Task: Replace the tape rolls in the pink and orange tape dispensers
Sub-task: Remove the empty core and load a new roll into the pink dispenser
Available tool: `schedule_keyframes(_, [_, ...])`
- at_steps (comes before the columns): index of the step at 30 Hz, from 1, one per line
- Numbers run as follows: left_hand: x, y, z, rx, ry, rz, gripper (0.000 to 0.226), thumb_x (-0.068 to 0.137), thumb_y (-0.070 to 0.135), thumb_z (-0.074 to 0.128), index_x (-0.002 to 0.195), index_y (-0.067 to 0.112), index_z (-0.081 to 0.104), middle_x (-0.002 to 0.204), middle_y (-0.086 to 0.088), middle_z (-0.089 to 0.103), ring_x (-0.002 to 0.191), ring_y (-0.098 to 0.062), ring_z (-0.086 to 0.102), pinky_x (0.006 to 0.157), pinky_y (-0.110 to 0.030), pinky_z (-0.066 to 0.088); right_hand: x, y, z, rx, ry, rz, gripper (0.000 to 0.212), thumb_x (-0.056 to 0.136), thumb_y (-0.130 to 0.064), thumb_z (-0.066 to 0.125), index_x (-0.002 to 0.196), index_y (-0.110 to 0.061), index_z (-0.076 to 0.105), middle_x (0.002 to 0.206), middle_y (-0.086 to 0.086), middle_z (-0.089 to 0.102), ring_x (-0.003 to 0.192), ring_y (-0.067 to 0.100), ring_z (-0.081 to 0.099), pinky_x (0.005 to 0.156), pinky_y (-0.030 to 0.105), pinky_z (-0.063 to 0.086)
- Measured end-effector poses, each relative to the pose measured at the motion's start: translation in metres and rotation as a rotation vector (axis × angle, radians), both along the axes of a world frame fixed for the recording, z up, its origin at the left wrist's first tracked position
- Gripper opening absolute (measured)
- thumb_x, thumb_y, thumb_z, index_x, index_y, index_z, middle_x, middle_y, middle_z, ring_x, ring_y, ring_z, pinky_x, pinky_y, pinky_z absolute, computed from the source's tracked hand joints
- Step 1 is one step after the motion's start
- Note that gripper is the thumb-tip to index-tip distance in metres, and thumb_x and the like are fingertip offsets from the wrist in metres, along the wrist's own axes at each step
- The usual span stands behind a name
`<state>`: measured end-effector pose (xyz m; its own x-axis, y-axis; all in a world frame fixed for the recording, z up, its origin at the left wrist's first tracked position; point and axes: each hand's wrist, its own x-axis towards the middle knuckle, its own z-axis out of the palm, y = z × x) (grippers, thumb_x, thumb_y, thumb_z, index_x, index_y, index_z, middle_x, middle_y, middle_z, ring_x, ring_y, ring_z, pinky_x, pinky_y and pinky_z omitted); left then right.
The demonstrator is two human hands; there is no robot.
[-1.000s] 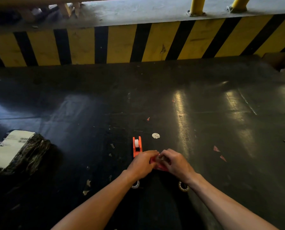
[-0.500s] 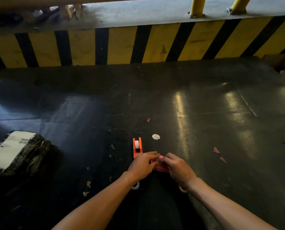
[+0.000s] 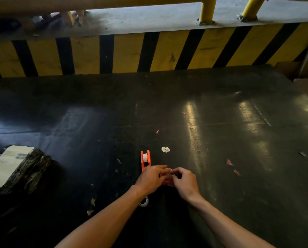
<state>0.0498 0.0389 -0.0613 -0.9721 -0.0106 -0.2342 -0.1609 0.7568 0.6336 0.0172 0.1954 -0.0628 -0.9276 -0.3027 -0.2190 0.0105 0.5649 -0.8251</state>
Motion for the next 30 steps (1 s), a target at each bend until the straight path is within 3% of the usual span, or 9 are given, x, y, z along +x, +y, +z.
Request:
schedule_keyframes(2, [0.000,0.000,0.000,-0.007,-0.003,-0.005,0.037,0.095,0.021,0.064,0.132,0.024,0.063,0.150,0.002,0.050,0.134,-0.015,0.051,0.113,-0.039,0.042,-0.002,0.001,0.003,-0.014,-0.055,-0.040,0.014,0.093,0.002,0.060,0.099,-0.003,0.072,0.084,0.004,0.071,0.055,-0.011,0.066,0.051,0.003,0.045])
schedule_keyframes(6, [0.000,0.000,0.001,-0.030,0.009,-0.006,0.039,0.095,0.022,0.064,0.134,0.022,0.061,0.150,0.001,0.050,0.135,-0.015,0.050,0.112,-0.034,0.039,-0.006,0.011,0.009,0.078,0.017,-0.061,0.018,0.088,-0.005,0.063,0.094,-0.014,0.078,0.099,0.004,0.072,0.085,0.011,0.061,0.074,0.018,0.042])
schedule_keyframes(10, [0.001,0.000,-0.002,-0.043,0.010,-0.011,0.039,0.095,0.022,0.064,0.135,0.021,0.060,0.151,0.002,0.050,0.135,-0.014,0.050,0.112,-0.033,0.039,-0.008,0.037,0.010,0.088,0.046,-0.067,0.021,0.088,-0.004,0.062,0.097,-0.013,0.079,0.099,0.005,0.069,0.092,0.018,0.062,0.079,0.024,0.043])
schedule_keyframes(23, [0.002,0.002,-0.005,-0.001,0.002,0.038,0.038,0.094,0.018,0.065,0.132,0.021,0.062,0.150,0.003,0.051,0.134,-0.012,0.051,0.112,-0.029,0.037,0.007,0.053,-0.014,0.214,0.093,-0.034,0.027,0.094,-0.005,0.060,0.116,-0.013,0.074,0.096,-0.001,0.058,0.092,0.013,0.058,0.083,0.022,0.042])
schedule_keyframes(26, [0.005,0.004,-0.008,0.003,0.004,0.069,0.038,0.095,0.018,0.065,0.133,0.020,0.061,0.150,0.002,0.051,0.136,-0.013,0.049,0.115,-0.032,0.035,0.021,0.043,-0.023,0.347,0.078,-0.031,0.040,0.095,-0.008,0.055,0.133,-0.020,0.062,0.130,0.006,0.052,0.126,0.027,0.046,0.104,0.034,0.041])
schedule_keyframes(28, [0.005,0.005,-0.008,-0.009,0.008,0.092,0.039,0.096,0.018,0.063,0.134,0.020,0.060,0.151,0.002,0.050,0.136,-0.014,0.048,0.115,-0.032,0.033,0.029,0.033,-0.021,0.456,-0.035,0.003,0.059,0.093,-0.007,0.052,0.148,-0.027,0.043,0.157,0.009,0.026,0.144,0.034,0.022,0.116,0.049,0.026])
schedule_keyframes(30, [0.005,0.006,-0.009,-0.016,0.013,0.100,0.039,0.096,0.019,0.062,0.135,0.019,0.059,0.151,0.002,0.049,0.137,-0.013,0.048,0.115,-0.031,0.031,0.034,0.023,-0.014,0.458,-0.177,-0.007,0.074,0.088,-0.002,0.052,0.154,-0.026,0.029,0.165,0.006,0.007,0.148,0.036,0.008,0.118,0.053,0.018])
